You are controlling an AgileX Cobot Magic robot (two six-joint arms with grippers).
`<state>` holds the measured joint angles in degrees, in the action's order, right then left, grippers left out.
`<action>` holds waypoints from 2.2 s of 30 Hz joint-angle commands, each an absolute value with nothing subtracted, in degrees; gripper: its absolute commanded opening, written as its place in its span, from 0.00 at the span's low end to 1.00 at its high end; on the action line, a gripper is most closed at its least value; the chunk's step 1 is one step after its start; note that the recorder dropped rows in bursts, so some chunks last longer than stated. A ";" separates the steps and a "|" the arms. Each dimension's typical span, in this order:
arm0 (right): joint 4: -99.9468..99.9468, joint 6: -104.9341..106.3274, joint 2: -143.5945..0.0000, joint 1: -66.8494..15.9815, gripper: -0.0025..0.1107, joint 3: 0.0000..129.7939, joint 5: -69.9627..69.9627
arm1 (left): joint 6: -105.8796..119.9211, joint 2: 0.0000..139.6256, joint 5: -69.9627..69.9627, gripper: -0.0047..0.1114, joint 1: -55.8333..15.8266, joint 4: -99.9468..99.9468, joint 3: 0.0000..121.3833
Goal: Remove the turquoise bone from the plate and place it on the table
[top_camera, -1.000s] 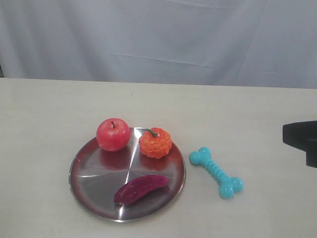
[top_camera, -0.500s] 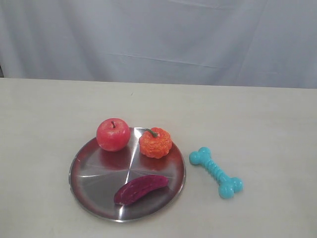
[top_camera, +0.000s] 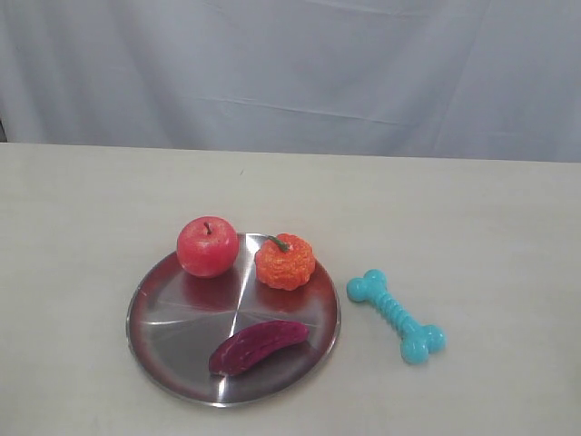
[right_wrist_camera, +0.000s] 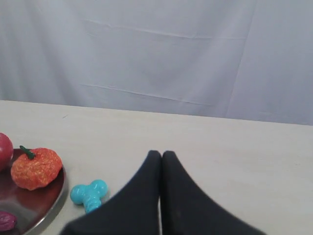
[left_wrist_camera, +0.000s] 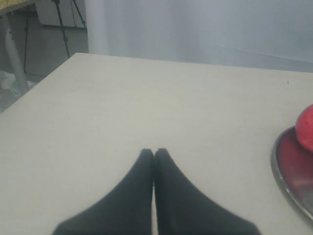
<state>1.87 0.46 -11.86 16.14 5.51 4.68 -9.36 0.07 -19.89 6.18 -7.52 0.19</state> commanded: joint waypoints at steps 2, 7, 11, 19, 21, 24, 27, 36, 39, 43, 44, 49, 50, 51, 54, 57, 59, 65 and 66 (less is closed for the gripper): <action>0.94 1.70 -8.11 16.50 0.02 2.41 3.67 | -9.40 0.00 -19.72 0.04 5.79 -7.53 0.00; 0.94 1.73 -6.24 16.50 0.02 0.48 5.58 | -9.40 0.00 -19.72 0.04 5.79 -7.53 0.00; 0.94 1.73 -4.38 16.50 0.02 0.00 6.96 | -9.40 0.00 -19.72 0.04 5.79 -7.53 0.00; 0.94 0.71 -0.88 16.50 0.02 0.00 13.52 | -9.40 0.00 -19.72 0.04 5.79 -7.53 0.00; 0.72 0.71 -0.83 16.50 0.02 0.00 14.49 | -9.40 0.00 -19.72 0.04 5.79 -7.53 0.00; 0.72 0.71 -0.83 16.50 0.02 0.00 16.34 | -9.40 0.00 -19.72 0.04 5.79 -7.53 0.00; 0.36 0.71 -0.13 16.50 0.02 0.00 18.92 | -9.40 0.00 -19.72 0.04 5.79 -7.53 0.00; 0.36 0.71 0.00 17.37 0.02 0.00 19.93 | -9.40 0.00 -19.72 0.04 5.79 -7.53 0.00; 0.36 0.71 0.00 17.63 0.02 0.00 19.93 | -9.40 0.00 -19.72 0.04 5.79 -7.53 0.00; 0.36 0.71 0.00 17.63 0.02 0.00 19.93 | -9.40 0.00 -19.72 0.04 5.79 -7.53 0.00; 0.36 0.71 0.00 17.63 0.02 0.00 19.93 | -9.40 0.00 -19.72 0.04 5.79 -7.53 0.00; 0.36 0.71 0.00 17.52 0.02 0.00 19.93 | -9.40 0.00 -19.72 0.04 5.79 -7.53 0.00; 0.36 0.71 0.00 17.52 0.02 0.00 19.93 | -9.40 0.00 -19.72 0.04 5.79 -7.53 0.00; 0.36 0.71 0.00 17.52 0.02 0.00 19.83 | -9.40 0.00 -19.72 0.04 5.79 -7.53 0.00; 0.36 0.71 0.00 17.52 0.02 0.00 19.83 | -9.40 0.00 -19.72 0.04 5.79 -7.53 0.00; 0.36 0.71 0.00 17.52 0.02 0.00 19.83 | -9.40 0.00 -19.72 0.04 5.79 -7.53 0.00; 0.36 0.71 0.00 17.52 0.02 0.00 19.83 | -9.40 0.00 -19.72 0.04 5.79 -7.53 0.00; 0.36 0.71 0.00 17.52 0.02 0.00 19.83 | -9.40 0.00 -19.72 0.04 5.79 -7.53 0.00; 0.36 0.71 0.00 17.52 0.02 0.00 19.83 | -9.40 0.00 -19.72 0.04 5.79 -7.53 0.00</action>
<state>0.73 0.81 -0.32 17.38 0.14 20.04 -9.36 0.07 -19.89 6.18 -7.52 0.19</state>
